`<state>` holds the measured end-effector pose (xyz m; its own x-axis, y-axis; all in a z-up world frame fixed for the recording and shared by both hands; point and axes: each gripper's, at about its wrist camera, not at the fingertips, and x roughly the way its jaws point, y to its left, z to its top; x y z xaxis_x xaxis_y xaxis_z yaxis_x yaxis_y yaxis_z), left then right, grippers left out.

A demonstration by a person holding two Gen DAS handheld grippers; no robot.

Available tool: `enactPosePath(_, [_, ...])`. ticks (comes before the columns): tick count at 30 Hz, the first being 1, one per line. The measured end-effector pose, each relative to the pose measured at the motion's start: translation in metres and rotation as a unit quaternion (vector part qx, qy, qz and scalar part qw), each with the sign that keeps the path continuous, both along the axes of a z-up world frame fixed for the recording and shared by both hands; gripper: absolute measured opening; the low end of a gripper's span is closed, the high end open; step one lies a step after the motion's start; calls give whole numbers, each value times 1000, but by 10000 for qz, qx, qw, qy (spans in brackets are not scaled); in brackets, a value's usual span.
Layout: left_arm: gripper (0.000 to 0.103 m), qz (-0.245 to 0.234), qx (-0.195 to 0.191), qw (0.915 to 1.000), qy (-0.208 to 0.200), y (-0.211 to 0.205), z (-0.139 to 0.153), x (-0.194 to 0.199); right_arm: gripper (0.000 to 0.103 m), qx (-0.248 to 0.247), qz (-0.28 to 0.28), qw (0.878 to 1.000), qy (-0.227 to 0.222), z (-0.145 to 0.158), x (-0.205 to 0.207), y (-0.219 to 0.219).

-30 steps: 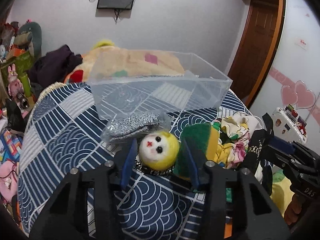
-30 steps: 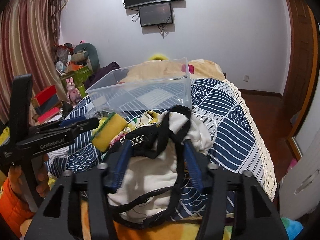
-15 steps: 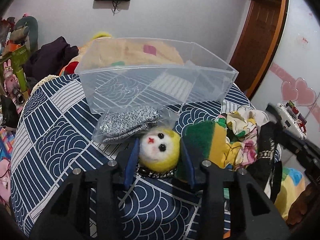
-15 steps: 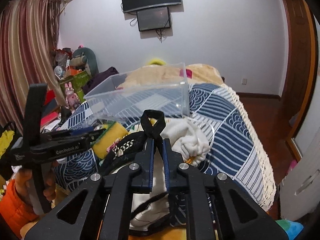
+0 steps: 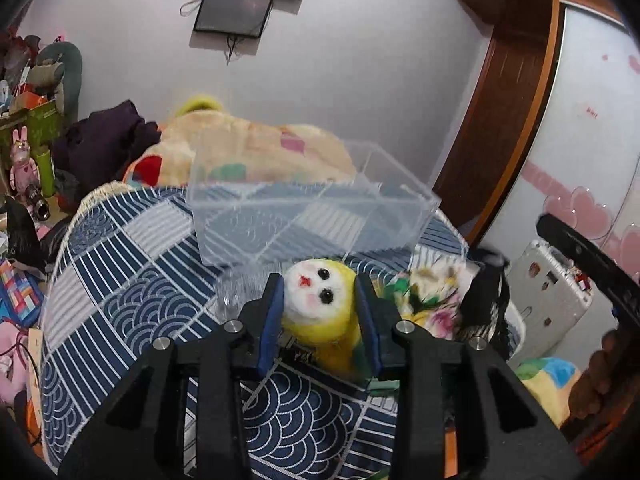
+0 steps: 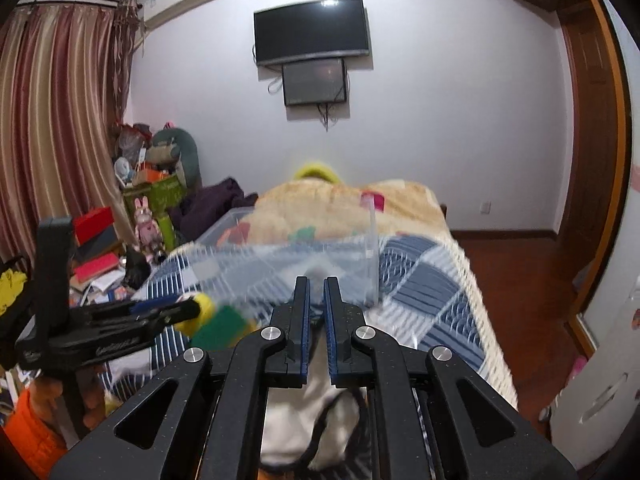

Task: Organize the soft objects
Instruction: 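Grasp the yellow plush doll head with the left tool while the right grasps the black-strapped white bag, then lower the doll into the clear box with the left tool while the right drops the strapped bag in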

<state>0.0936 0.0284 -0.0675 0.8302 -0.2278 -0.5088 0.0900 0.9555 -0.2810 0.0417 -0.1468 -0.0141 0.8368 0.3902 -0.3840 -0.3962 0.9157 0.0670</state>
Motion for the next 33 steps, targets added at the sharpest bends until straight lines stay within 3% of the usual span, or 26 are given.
enactPosePath(5, [36,134,92,9996,-220,8,16,-9,7,-112,69,9998,156,2,10,5])
enactPosePath(7, [36,193,84,9995,-247,11,18,-11,18,-213,95,9990,383,-8,10,6])
enactPosePath(9, [36,241,70,9994,-236,15,17,-12,57,-149,162,9980,593,-21,9,4])
enactPosePath(10, [36,257,58,9994,-229,16,16,-13,65,-114,171,9979,618,-25,7,3])
enactPosePath(11, [36,256,43,9994,-217,16,15,-14,71,-98,179,9979,621,-26,6,2])
enactPosePath(15, [36,263,49,9995,-147,16,9,-16,77,-238,344,9954,867,-38,12,16])
enactPosePath(19, [36,302,6,9995,13,18,-1,-15,76,-516,286,9929,1030,-54,19,30])
enactPosePath(20, [36,325,14,9995,40,19,-3,-16,72,-533,262,9927,1053,-56,20,30])
enactPosePath(21, [36,345,28,9994,51,19,-4,-16,58,-498,263,9922,1108,-59,22,30])
enactPosePath(23, [36,375,34,9993,31,20,-4,-18,42,-428,301,9917,1172,-60,23,26])
enactPosePath(24, [36,391,30,9992,12,21,-4,-18,25,-364,358,9918,1174,-59,24,24])
enactPosePath(33, [36,330,101,9991,-253,18,15,-18,16,-161,340,9970,673,-28,10,13])
